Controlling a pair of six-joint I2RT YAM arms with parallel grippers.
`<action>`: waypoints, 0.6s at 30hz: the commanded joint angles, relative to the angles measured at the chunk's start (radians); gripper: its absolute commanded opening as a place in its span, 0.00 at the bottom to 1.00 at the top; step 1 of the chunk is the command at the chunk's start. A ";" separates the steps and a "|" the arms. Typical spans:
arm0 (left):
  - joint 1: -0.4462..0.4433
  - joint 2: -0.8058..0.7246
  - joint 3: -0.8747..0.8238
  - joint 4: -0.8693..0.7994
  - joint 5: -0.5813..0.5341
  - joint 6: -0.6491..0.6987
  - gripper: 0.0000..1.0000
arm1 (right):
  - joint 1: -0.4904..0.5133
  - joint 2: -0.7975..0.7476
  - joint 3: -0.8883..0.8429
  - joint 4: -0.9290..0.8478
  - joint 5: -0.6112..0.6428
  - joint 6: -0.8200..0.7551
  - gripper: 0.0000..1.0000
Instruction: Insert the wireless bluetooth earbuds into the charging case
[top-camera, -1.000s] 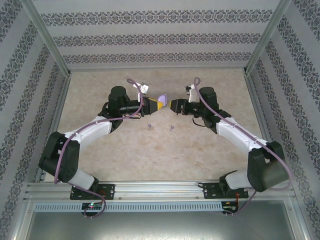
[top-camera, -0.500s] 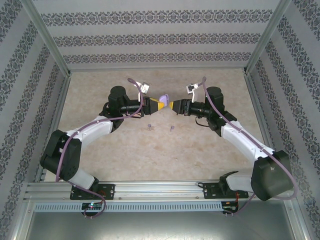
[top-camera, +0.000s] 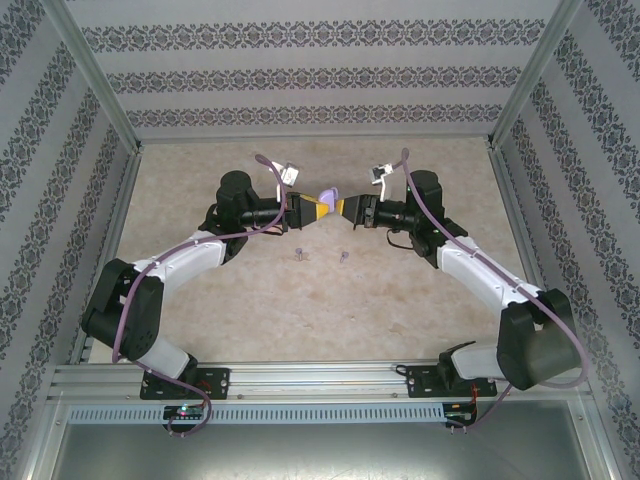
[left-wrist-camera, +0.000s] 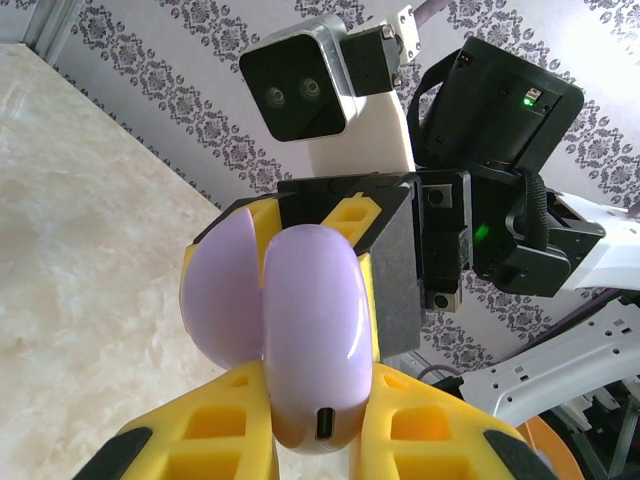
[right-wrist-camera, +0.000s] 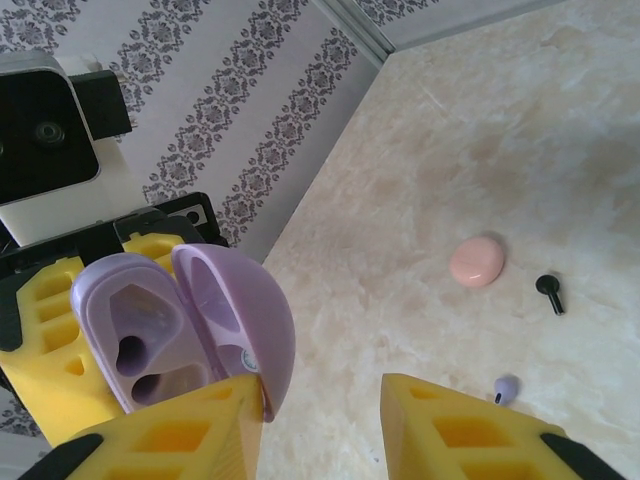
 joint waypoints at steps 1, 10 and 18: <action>-0.007 0.006 0.031 0.063 0.022 -0.007 0.00 | 0.017 0.013 0.040 0.048 -0.023 0.006 0.36; -0.017 0.016 0.031 0.064 0.023 -0.008 0.00 | 0.022 0.024 0.056 0.048 -0.016 0.008 0.29; -0.023 0.018 0.035 0.050 0.021 -0.003 0.00 | 0.022 0.039 0.070 0.056 -0.006 0.024 0.08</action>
